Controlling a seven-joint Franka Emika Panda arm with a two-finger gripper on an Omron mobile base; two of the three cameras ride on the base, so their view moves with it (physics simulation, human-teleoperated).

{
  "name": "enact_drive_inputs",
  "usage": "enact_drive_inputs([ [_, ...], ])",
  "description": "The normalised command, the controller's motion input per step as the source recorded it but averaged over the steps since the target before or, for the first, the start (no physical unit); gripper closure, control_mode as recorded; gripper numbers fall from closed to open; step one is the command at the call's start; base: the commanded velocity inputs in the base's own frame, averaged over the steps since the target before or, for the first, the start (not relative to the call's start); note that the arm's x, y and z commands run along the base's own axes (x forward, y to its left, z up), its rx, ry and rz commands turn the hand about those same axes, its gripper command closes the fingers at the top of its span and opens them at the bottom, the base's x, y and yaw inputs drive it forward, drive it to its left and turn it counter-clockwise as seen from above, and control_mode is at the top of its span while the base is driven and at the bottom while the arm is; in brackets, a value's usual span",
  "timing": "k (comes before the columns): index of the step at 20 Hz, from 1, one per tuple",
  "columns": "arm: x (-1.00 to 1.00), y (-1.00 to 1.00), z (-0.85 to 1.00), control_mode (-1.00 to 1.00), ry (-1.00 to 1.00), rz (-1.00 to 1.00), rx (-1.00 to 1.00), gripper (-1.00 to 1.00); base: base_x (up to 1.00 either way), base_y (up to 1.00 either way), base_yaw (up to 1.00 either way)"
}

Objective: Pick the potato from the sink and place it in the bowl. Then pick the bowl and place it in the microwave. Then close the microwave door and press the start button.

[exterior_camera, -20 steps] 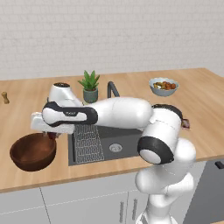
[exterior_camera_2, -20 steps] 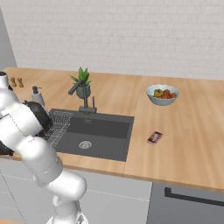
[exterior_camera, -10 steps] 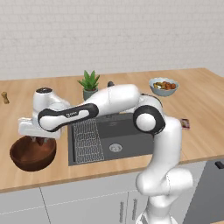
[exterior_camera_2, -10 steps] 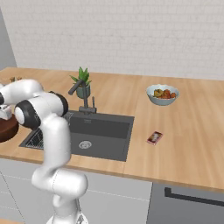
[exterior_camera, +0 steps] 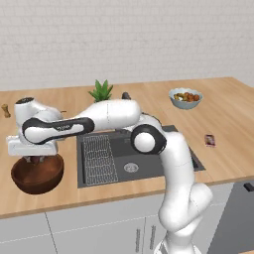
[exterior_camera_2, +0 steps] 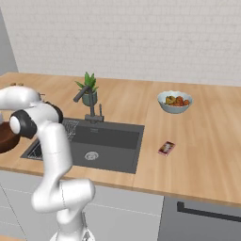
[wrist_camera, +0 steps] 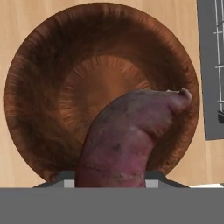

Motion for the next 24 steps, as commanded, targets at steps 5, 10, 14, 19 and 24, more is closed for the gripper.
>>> enact_drive_inputs([
  [5,0.00,-0.26,-0.31,-1.00,0.02,0.00,0.00,1.00,0.00,0.00,0.00],
  [10,0.00,-0.47,-0.34,-1.00,0.00,0.00,0.07,1.00,0.00,0.00,0.00],
  [14,0.00,-0.07,-0.35,-1.00,0.00,-0.01,0.09,1.00,0.00,0.00,0.00],
  [19,0.00,0.08,-0.30,-1.00,-0.01,-0.04,0.04,1.00,0.00,0.00,0.00],
  [24,0.00,0.28,-0.29,-1.00,0.00,-0.04,0.00,1.00,0.00,0.00,0.00],
])
